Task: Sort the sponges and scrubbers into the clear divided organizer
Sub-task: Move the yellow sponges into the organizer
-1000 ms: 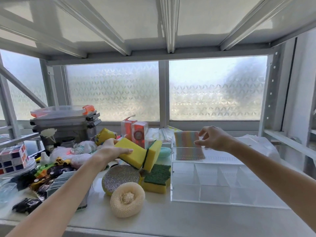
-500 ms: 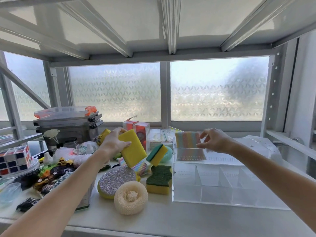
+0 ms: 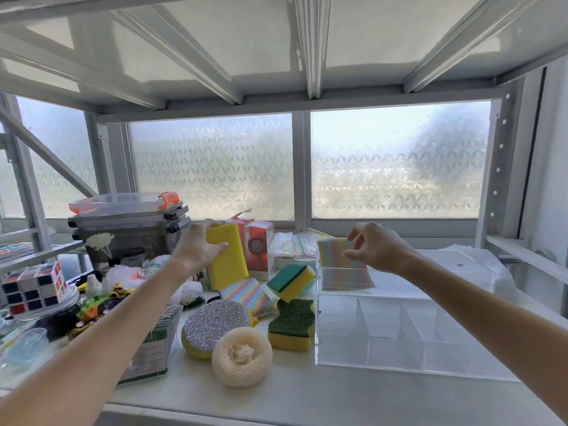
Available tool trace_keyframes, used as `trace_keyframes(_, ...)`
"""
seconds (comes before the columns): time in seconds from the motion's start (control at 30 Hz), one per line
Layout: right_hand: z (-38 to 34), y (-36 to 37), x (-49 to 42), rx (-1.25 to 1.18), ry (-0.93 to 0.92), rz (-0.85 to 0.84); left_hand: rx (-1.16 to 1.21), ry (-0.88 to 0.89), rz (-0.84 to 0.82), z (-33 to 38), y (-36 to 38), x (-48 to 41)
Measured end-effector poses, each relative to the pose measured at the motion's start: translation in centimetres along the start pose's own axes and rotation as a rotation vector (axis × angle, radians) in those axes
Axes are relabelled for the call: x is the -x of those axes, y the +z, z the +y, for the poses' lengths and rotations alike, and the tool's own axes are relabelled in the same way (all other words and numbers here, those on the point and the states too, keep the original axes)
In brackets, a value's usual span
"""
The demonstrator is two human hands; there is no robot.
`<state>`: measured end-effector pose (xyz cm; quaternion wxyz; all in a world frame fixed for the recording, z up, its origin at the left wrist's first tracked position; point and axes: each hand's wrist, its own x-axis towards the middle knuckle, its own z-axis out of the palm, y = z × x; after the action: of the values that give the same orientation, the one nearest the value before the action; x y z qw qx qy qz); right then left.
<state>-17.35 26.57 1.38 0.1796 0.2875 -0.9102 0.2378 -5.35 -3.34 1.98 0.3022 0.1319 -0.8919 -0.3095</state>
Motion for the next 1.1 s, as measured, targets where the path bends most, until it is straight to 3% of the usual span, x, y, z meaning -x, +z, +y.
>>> trace_keyframes(0.07,-2.0,0.4,-0.3,-0.043,-0.08,-0.011,-0.019,0.002,0.004,-0.3,-1.0,-0.2)
trace_keyframes(0.17,-5.2,1.7,-0.5,-0.06,-0.252,-0.16,-0.072,-0.006,0.054,-1.1,-2.8,-0.6)
trace_keyframes(0.3,-7.7,5.5,-0.3,0.259,-0.317,-0.393,-0.131,-0.002,0.043,-2.0,-4.2,-0.2)
trace_keyframes(0.4,-8.6,7.4,0.3,0.465,-0.405,-0.25,-0.135,-0.001,0.025,-2.3,-4.5,0.3)
trace_keyframes(0.5,-8.3,5.4,-0.2,0.344,-0.462,-0.01,-0.145,0.062,0.148,-0.6,-4.8,0.3)
trace_keyframes(0.63,-5.6,-3.7,-1.5,0.011,-0.27,0.186,-0.011,0.218,0.291,6.2,-3.5,-0.3)
trace_keyframes(0.77,1.4,-12.2,-1.3,-0.108,-0.045,0.171,0.256,0.31,0.084,13.6,1.8,-1.5)
trace_keyframes(0.93,9.5,-14.8,1.6,-0.146,0.119,0.018,0.242,0.318,-0.178,19.1,13.9,-0.9)
trace_keyframes(1.1,12.5,-14.5,3.2,-0.295,0.163,0.039,0.185,0.252,-0.31,21.1,21.4,-0.1)
